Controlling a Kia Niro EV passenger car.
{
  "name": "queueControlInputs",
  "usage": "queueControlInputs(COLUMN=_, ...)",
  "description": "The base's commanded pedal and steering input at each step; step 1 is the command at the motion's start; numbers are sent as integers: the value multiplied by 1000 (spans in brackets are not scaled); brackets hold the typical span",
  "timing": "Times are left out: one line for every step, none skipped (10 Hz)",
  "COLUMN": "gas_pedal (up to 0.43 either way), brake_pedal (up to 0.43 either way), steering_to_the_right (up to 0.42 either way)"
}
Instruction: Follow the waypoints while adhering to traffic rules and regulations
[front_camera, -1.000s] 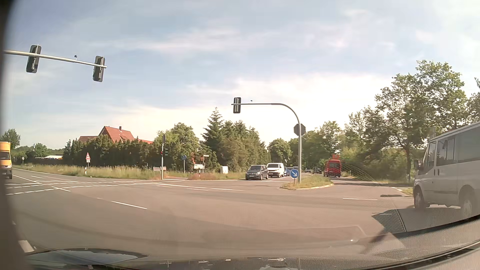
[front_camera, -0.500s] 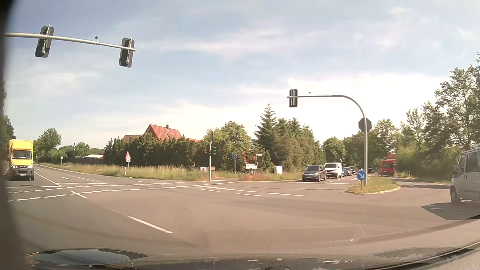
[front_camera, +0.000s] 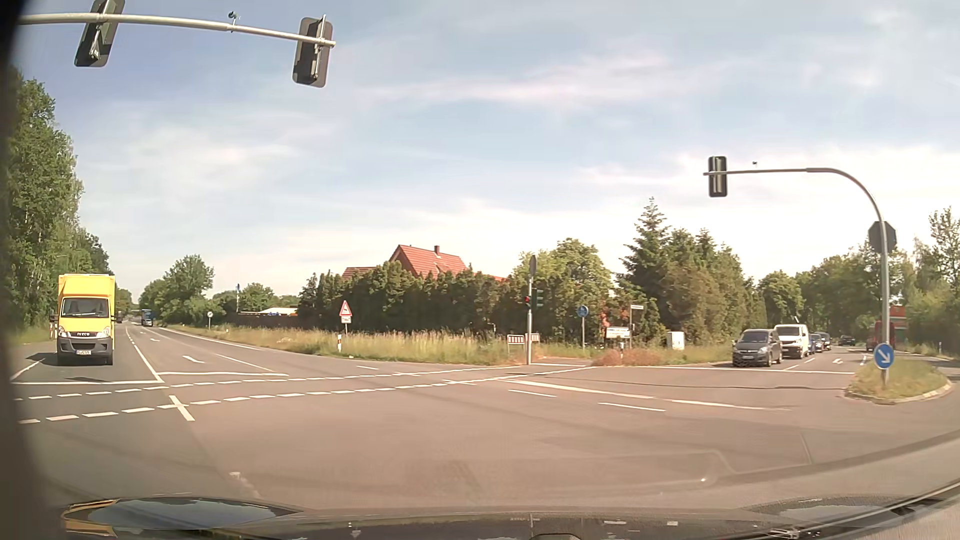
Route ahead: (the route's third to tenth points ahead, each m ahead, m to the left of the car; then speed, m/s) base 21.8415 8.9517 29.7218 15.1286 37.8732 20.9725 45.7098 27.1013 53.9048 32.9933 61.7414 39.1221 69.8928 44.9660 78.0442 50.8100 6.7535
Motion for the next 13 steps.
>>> queueControlInputs(gas_pedal=299, brake_pedal=0, steering_to_the_right=-215)
queueControlInputs(gas_pedal=319, brake_pedal=0, steering_to_the_right=-215)
queueControlInputs(gas_pedal=319, brake_pedal=0, steering_to_the_right=-204)
queueControlInputs(gas_pedal=319, brake_pedal=0, steering_to_the_right=-185)
queueControlInputs(gas_pedal=319, brake_pedal=0, steering_to_the_right=-167)
queueControlInputs(gas_pedal=319, brake_pedal=0, steering_to_the_right=-147)
queueControlInputs(gas_pedal=319, brake_pedal=0, steering_to_the_right=-125)
queueControlInputs(gas_pedal=319, brake_pedal=0, steering_to_the_right=-110)
queueControlInputs(gas_pedal=319, brake_pedal=0, steering_to_the_right=-99)
queueControlInputs(gas_pedal=319, brake_pedal=0, steering_to_the_right=-94)
queueControlInputs(gas_pedal=319, brake_pedal=0, steering_to_the_right=-94)
queueControlInputs(gas_pedal=319, brake_pedal=0, steering_to_the_right=-97)
queueControlInputs(gas_pedal=319, brake_pedal=0, steering_to_the_right=-101)
